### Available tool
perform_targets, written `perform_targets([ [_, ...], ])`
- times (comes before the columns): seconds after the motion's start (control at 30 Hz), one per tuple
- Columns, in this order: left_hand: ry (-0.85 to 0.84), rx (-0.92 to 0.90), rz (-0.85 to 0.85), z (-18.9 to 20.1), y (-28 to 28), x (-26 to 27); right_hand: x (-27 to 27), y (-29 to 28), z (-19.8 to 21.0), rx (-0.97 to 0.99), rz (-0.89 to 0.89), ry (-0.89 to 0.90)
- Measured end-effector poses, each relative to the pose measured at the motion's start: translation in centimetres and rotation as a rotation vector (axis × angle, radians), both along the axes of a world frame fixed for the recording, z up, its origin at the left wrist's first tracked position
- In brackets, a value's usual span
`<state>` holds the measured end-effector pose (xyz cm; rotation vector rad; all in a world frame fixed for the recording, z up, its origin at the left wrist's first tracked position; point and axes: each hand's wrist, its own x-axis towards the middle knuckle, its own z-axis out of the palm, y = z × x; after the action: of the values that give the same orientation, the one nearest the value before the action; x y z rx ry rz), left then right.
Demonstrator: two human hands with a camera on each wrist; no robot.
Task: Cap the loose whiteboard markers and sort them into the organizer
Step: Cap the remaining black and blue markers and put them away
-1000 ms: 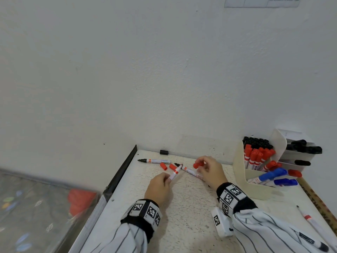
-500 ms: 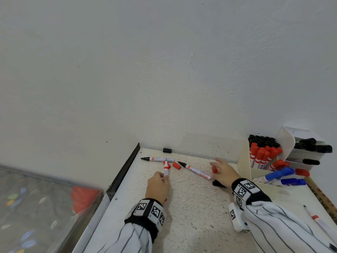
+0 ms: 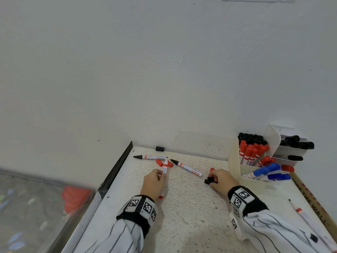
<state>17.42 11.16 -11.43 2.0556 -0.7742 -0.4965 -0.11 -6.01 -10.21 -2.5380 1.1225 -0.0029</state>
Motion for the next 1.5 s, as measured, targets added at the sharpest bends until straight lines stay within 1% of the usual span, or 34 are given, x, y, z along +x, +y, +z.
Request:
perform_targets([
  [0.27, 0.010, 0.004, -0.005, 0.2, -0.1, -0.1, 0.1, 0.2, -0.3, 0.008, 0.017, -0.002],
  [0.37, 0.030, 0.001, 0.017, 0.3, 0.0, -0.1, 0.1, 0.3, -0.4, 0.012, 0.013, -0.048],
  [0.47, 0.039, -0.028, 0.122, 0.4, 0.3, 0.1, 0.4, 0.7, -0.4, -0.010, -0.029, -0.100],
  [0.57, 0.054, -0.078, 0.232, 0.4, 0.3, 0.4, 1.7, 1.5, -0.1, -0.113, -0.051, -0.176],
  [0.63, 0.075, -0.102, 0.264, 0.3, 0.2, 0.5, 3.8, 2.5, 0.8, -0.087, 0.021, -0.215],
  [0.77, 0.049, -0.116, 0.287, 0.1, 0.3, 0.5, 9.2, 4.9, 1.4, 0.069, 0.251, -0.227],
  [0.83, 0.029, -0.127, 0.282, 0.1, 0.3, 0.5, 11.1, 5.8, 0.9, 0.103, 0.285, -0.162],
  [0.9, 0.018, -0.135, 0.269, 0.0, 0.2, 0.5, 12.0, 6.1, 0.6, 0.077, 0.297, -0.044],
  [0.93, 0.015, -0.139, 0.265, -0.1, 0.2, 0.5, 12.3, 6.2, 0.6, 0.056, 0.286, -0.018],
  [1.03, -0.013, -0.153, 0.243, -0.2, 0.0, 0.5, 12.5, 6.7, 0.7, 0.074, 0.234, -0.048],
  [1.1, -0.019, -0.162, 0.222, -0.2, -0.2, 0.5, 12.3, 7.0, 0.8, 0.112, 0.206, -0.032],
  [1.23, -0.001, -0.164, 0.180, -0.4, -0.3, 0.6, 11.9, 6.8, 1.4, 0.126, 0.105, 0.093],
  [1.27, 0.000, -0.158, 0.173, -0.4, -0.3, 0.6, 11.8, 6.8, 1.5, 0.132, 0.099, 0.100],
  [1.33, 0.000, -0.145, 0.155, -0.5, -0.2, 0.7, 11.2, 7.0, 1.5, 0.168, 0.104, 0.057],
  [1.43, -0.002, -0.112, 0.092, -0.6, -0.1, 0.7, 9.7, 7.9, 1.7, 0.200, 0.127, -0.068],
  [1.5, 0.004, -0.091, 0.036, -0.5, 0.0, 0.6, 8.6, 8.5, 1.9, 0.258, 0.121, -0.147],
])
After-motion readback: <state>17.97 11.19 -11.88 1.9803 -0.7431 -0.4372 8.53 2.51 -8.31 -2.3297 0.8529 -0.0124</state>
